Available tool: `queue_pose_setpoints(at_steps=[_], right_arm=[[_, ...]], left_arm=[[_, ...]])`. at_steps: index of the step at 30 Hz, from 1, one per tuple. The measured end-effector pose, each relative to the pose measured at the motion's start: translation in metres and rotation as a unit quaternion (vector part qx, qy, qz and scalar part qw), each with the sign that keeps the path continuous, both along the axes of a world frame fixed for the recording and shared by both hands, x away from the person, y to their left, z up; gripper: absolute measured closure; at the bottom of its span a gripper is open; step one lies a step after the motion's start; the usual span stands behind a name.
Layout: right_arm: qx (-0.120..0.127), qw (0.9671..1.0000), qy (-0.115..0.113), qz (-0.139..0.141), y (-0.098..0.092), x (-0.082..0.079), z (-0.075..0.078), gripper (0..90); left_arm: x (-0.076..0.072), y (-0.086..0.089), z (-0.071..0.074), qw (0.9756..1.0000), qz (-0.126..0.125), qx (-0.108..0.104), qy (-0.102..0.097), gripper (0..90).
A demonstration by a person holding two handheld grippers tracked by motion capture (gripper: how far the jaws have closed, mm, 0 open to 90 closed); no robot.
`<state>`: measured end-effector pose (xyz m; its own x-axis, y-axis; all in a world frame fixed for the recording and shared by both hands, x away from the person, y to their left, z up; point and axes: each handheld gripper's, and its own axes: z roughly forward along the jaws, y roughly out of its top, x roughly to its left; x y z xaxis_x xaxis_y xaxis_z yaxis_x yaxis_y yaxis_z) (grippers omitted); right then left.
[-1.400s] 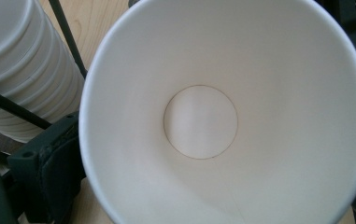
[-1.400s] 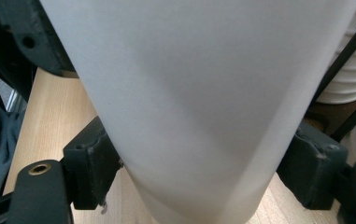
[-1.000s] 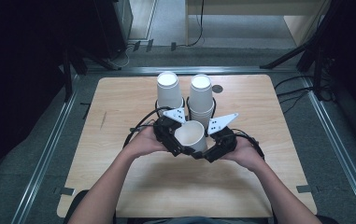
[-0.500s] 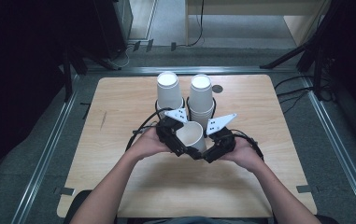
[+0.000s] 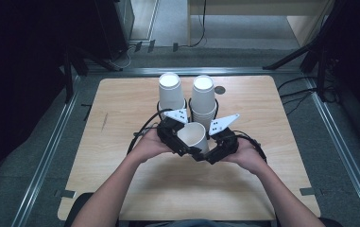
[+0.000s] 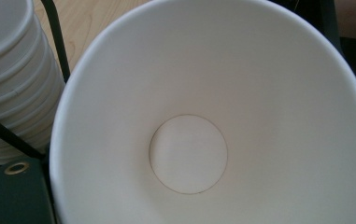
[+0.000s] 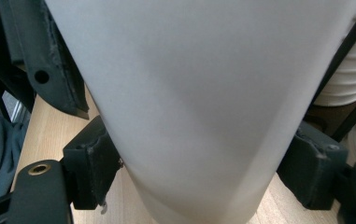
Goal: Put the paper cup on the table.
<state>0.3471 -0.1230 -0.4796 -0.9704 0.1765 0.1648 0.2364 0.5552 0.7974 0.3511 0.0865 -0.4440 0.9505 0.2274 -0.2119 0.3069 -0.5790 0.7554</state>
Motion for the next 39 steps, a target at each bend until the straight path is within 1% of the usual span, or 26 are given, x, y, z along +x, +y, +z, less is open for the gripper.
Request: queue_pose_setpoints(at_steps=[2,6,8,10,13,14,16,18,21,22,23,25,28,29,30,32,33,35,37,38,39], right_arm=[[-0.001,1.0000,0.000,0.000,0.000,0.000,0.000,21.8],[-0.003,1.0000,0.000,0.002,0.000,0.000,-0.001,22.0],[-0.005,1.0000,0.002,0.001,0.001,0.000,-0.001,22.0],[-0.005,1.0000,0.004,0.000,0.001,0.000,-0.001,21.8],[-0.007,0.9999,0.013,-0.001,0.001,0.001,0.000,20.4],[-0.010,0.9998,0.019,-0.003,0.002,0.001,0.000,18.5],[-0.014,0.9997,0.020,-0.008,0.003,0.001,0.000,14.9],[-0.021,0.9994,0.023,-0.013,0.004,0.001,-0.001,14.8],[-0.029,0.9991,0.026,-0.016,0.003,0.000,-0.001,14.7],[-0.032,0.9991,0.026,-0.015,0.003,0.000,-0.001,14.5],[-0.036,0.9990,0.023,-0.014,0.002,0.000,-0.001,14.5],[-0.043,0.9988,0.022,-0.010,0.000,0.000,-0.001,14.5],[-0.044,0.9987,0.021,-0.014,-0.004,0.001,0.001,14.5],[-0.047,0.9986,0.020,-0.015,-0.005,0.000,0.003,14.5],[-0.051,0.9984,0.019,-0.017,-0.005,-0.001,0.004,14.6],[-0.063,0.9977,0.012,-0.023,-0.006,-0.002,0.005,14.6],[-0.069,0.9972,0.010,-0.026,-0.007,-0.003,0.005,14.7],[-0.070,0.9973,0.005,-0.023,-0.009,-0.004,0.006,14.7],[-0.066,0.9976,0.002,-0.018,-0.010,-0.006,0.008,14.8],[-0.064,0.9978,-0.002,-0.018,-0.011,-0.006,0.008,14.8],[-0.062,0.9979,-0.002,-0.022,-0.011,-0.007,0.010,14.8]], left_arm=[[0.000,-0.001,0.000,1.0000,0.000,0.004,-0.004,12.3],[0.000,-0.001,0.001,0.9999,-0.003,0.011,-0.003,13.6],[0.000,-0.001,0.001,0.9999,-0.004,0.015,-0.001,14.5],[0.000,-0.001,0.002,0.9999,-0.003,0.013,0.000,14.9],[0.000,-0.002,0.002,0.9999,-0.001,0.015,0.003,14.9],[0.000,-0.002,0.002,0.9998,0.000,0.018,0.001,14.9],[0.000,-0.002,0.002,0.9997,-0.001,0.023,0.001,14.9],[0.001,-0.002,0.002,0.9996,0.000,0.029,-0.001,14.9],[0.001,0.000,0.003,0.9996,0.002,0.028,0.001,14.8],[0.002,0.002,0.004,0.9997,0.003,0.024,0.001,14.8],[0.002,0.003,0.005,0.9997,0.002,0.026,-0.001,14.8],[0.002,0.006,0.006,0.9997,0.007,0.025,0.002,14.8],[0.003,0.011,0.009,0.9997,0.012,0.024,0.001,14.8],[0.003,0.013,0.010,0.9996,0.014,0.025,-0.003,14.7],[0.003,0.015,0.010,0.9996,0.016,0.023,0.000,14.8],[0.004,0.018,0.011,0.9996,0.019,0.020,-0.002,14.8],[0.004,0.020,0.012,0.9996,0.019,0.023,-0.002,14.8],[0.004,0.022,0.011,0.9994,0.022,0.027,-0.002,14.8],[0.004,0.025,0.011,0.9992,0.022,0.033,-0.003,14.8],[0.003,0.026,0.011,0.9992,0.022,0.035,-0.002,14.7],[0.003,0.027,0.011,0.9991,0.021,0.035,-0.002,14.8]])
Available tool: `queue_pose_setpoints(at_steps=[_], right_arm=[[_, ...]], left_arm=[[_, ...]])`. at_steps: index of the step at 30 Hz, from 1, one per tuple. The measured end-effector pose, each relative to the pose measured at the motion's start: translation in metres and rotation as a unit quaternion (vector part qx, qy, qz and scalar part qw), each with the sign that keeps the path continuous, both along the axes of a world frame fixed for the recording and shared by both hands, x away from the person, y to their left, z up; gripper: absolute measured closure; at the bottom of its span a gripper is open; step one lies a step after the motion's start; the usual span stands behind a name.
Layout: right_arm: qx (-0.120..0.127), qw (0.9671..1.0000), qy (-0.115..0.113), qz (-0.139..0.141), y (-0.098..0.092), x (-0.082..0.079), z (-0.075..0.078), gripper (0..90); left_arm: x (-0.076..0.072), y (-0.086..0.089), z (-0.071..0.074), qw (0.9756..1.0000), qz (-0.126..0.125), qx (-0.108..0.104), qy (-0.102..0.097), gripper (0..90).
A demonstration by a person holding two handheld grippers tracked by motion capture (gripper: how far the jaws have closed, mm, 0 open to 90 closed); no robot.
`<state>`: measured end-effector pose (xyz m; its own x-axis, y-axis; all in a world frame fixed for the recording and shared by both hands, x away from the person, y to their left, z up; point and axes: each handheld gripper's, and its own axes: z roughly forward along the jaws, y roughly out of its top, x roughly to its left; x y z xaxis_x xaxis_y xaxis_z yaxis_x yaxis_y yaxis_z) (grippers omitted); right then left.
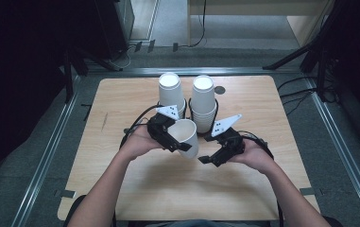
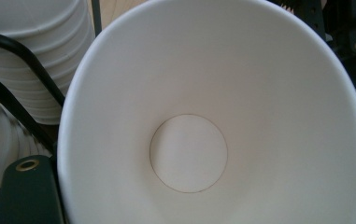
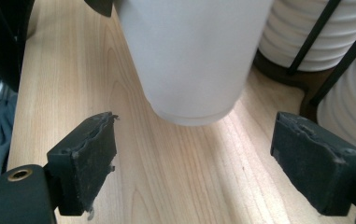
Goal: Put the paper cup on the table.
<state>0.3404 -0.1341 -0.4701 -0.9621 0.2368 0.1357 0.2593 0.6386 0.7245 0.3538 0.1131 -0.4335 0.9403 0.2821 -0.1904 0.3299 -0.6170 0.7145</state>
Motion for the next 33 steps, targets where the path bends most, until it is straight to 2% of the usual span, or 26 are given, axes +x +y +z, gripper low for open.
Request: queue_pose_setpoints(at_steps=[2,7,14,16,22,26,33], right_arm=[[-0.003,1.0000,-0.001,-0.008,-0.001,0.000,0.001,15.3],[-0.021,0.9994,-0.012,-0.025,-0.006,0.001,0.000,16.3],[-0.016,0.9993,-0.011,-0.031,-0.013,0.005,0.002,16.4],[-0.016,0.9991,-0.019,-0.033,-0.015,0.006,0.004,16.4],[-0.002,0.9987,-0.020,-0.048,-0.026,0.010,0.009,16.5],[0.001,0.9983,-0.022,-0.053,-0.028,0.012,0.009,16.5],[0.010,0.9979,-0.020,-0.060,-0.030,0.015,0.006,16.5]], left_arm=[[-0.001,0.002,0.000,1.0000,0.001,0.007,-0.002,14.7],[-0.001,0.009,0.000,0.9999,0.009,0.007,-0.001,14.8],[-0.004,0.019,0.001,0.9998,0.019,0.011,0.000,14.8],[-0.005,0.023,0.001,0.9996,0.025,0.011,-0.002,14.8],[-0.005,0.032,0.000,0.9992,0.038,0.012,-0.001,14.8],[-0.004,0.038,-0.002,0.9989,0.043,0.017,-0.002,14.8],[-0.003,0.049,-0.002,0.9984,0.054,0.012,-0.002,14.8]])
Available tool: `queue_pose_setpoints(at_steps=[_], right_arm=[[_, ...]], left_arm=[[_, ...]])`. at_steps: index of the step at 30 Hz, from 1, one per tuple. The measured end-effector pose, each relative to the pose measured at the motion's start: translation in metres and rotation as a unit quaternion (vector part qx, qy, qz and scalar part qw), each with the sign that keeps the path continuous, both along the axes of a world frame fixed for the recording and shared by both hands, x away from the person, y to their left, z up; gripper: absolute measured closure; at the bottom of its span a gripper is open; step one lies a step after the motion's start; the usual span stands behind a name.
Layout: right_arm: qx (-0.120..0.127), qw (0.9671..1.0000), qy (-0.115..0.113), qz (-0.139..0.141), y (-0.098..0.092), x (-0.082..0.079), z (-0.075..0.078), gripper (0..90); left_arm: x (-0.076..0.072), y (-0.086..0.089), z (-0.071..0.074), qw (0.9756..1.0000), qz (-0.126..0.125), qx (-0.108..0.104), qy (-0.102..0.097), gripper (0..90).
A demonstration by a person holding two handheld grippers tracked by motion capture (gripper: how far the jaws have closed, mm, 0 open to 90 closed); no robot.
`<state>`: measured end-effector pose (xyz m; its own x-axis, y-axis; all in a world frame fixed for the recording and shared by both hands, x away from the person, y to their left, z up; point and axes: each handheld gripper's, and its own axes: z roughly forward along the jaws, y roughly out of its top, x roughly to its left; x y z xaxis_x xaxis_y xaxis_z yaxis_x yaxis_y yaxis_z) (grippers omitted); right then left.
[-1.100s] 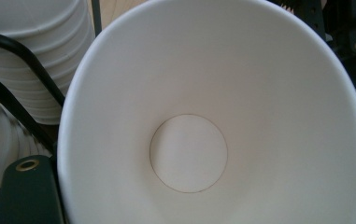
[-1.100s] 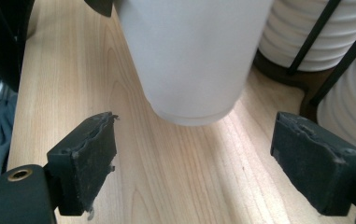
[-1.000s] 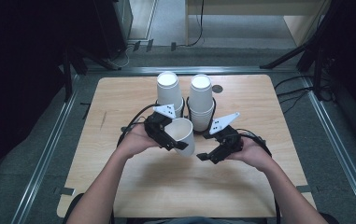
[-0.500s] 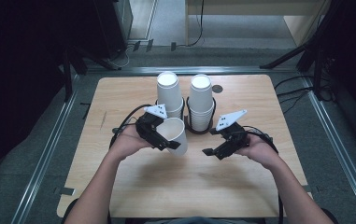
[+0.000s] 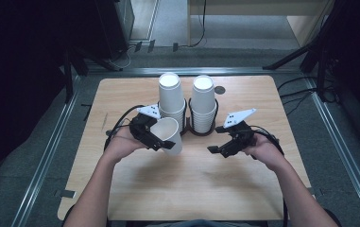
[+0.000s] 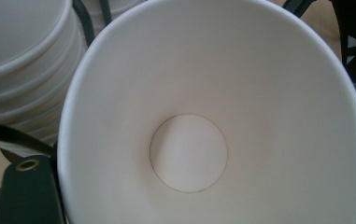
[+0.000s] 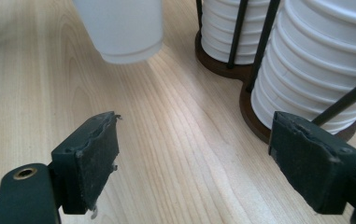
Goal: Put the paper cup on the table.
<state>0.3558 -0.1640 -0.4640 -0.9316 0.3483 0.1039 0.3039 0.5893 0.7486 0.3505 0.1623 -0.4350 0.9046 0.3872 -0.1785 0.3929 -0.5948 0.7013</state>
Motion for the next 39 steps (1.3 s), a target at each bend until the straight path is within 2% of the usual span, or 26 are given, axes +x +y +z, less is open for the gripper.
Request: queue_pose_setpoints(at_steps=[4,7,10,17,22,31,34,37,39], right_arm=[[-0.003,1.0000,0.000,-0.004,-0.001,0.002,-0.001,16.6],[-0.010,0.9998,-0.009,-0.012,-0.003,0.002,-0.002,18.9],[-0.017,0.9996,-0.016,-0.013,-0.004,0.003,-0.003,19.0],[-0.015,0.9996,-0.017,-0.018,-0.006,0.005,-0.003,19.0],[-0.020,0.9993,-0.019,-0.023,-0.008,0.007,-0.005,19.1],[-0.026,0.9992,-0.021,-0.022,-0.007,0.006,-0.008,19.2],[-0.018,0.9994,-0.018,-0.022,-0.008,0.008,-0.010,19.2],[-0.010,0.9993,-0.016,-0.032,-0.010,0.013,-0.012,20.3],[-0.008,0.9992,-0.017,-0.036,-0.012,0.014,-0.013,20.4]], left_arm=[[0.000,0.009,0.001,1.0000,0.005,0.002,0.001,14.7],[-0.001,0.016,0.002,1.0000,0.007,-0.001,-0.001,14.7],[-0.001,0.023,0.003,0.9999,0.016,0.002,-0.003,14.7],[0.000,0.040,0.002,0.9993,0.037,0.007,-0.005,14.7],[0.000,0.054,0.007,0.9983,0.055,0.012,-0.012,14.5],[0.008,0.080,0.007,0.9942,0.107,0.010,-0.006,14.1],[0.012,0.085,0.007,0.9924,0.123,0.004,-0.006,14.0],[0.015,0.089,0.007,0.9915,0.129,0.009,-0.008,14.0],[0.017,0.092,0.007,0.9901,0.139,0.011,-0.012,14.0]])
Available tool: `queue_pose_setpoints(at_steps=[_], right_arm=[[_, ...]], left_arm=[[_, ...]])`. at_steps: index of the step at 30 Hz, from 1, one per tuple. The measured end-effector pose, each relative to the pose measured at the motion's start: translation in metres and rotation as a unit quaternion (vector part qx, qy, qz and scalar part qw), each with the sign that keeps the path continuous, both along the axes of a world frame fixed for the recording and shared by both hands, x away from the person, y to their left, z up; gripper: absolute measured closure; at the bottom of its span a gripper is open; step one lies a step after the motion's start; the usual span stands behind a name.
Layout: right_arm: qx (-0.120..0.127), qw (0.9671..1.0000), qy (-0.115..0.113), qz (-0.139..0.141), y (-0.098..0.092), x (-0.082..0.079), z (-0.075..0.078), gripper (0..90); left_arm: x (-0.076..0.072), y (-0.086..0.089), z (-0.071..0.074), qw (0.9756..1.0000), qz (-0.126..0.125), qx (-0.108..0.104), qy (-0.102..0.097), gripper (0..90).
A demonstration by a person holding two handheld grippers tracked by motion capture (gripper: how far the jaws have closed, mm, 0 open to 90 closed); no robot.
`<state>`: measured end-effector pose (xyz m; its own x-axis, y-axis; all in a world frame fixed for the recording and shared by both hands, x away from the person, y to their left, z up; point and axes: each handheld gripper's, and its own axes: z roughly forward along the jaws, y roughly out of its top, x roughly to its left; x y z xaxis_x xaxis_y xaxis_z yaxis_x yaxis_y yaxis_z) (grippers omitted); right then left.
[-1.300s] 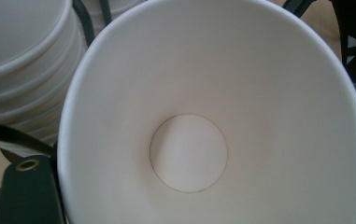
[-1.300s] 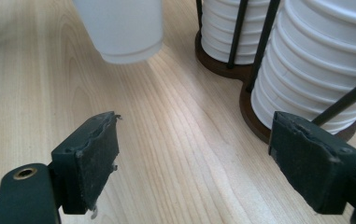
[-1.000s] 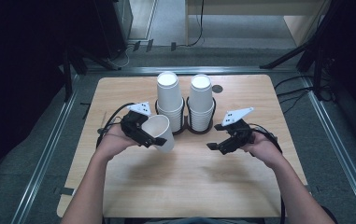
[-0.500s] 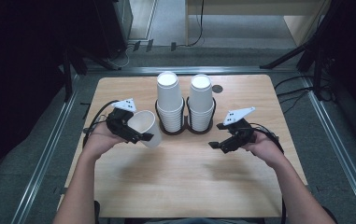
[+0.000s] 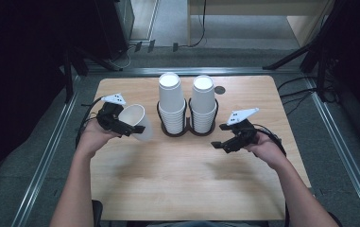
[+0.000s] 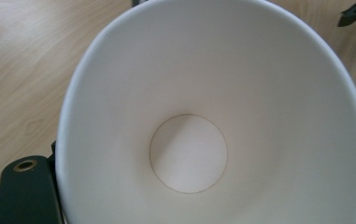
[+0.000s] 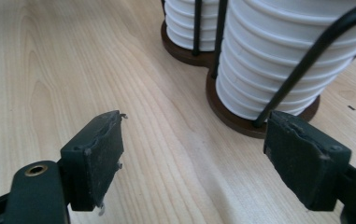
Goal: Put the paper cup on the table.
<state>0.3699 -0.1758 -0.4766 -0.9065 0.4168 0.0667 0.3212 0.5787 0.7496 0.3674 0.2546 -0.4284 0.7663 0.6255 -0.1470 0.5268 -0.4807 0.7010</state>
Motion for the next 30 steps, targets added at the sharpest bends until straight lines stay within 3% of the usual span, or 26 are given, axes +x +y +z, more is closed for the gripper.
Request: queue_pose_setpoints(at_steps=[4,7,12,16,21,27,30], right_arm=[[-0.004,1.0000,-0.002,-0.006,-0.003,0.001,-0.001,20.4],[-0.010,0.9999,-0.002,-0.007,-0.003,0.001,-0.004,20.4],[-0.010,0.9999,0.006,-0.001,-0.002,0.000,-0.005,20.4],[-0.004,0.9999,0.009,-0.003,-0.004,-0.001,-0.005,20.4],[-0.002,1.0000,0.005,-0.008,-0.008,-0.001,-0.005,20.4],[-0.002,0.9999,0.009,-0.009,-0.010,-0.002,-0.006,20.4],[-0.004,0.9999,0.012,-0.010,-0.010,0.000,-0.008,20.6]], left_arm=[[0.007,0.006,-0.002,0.9996,0.019,0.018,-0.008,13.9],[0.013,0.011,-0.006,0.9992,0.035,0.017,-0.005,13.9],[0.021,0.017,-0.013,0.9980,0.051,0.033,-0.015,13.8],[0.032,0.018,-0.023,0.9961,0.066,0.059,-0.005,13.4],[0.038,0.021,-0.030,0.9948,0.078,0.066,0.002,13.0],[0.040,0.026,-0.037,0.9905,0.110,0.082,-0.009,11.4],[0.043,0.030,-0.040,0.9903,0.120,0.069,0.002,11.0]])
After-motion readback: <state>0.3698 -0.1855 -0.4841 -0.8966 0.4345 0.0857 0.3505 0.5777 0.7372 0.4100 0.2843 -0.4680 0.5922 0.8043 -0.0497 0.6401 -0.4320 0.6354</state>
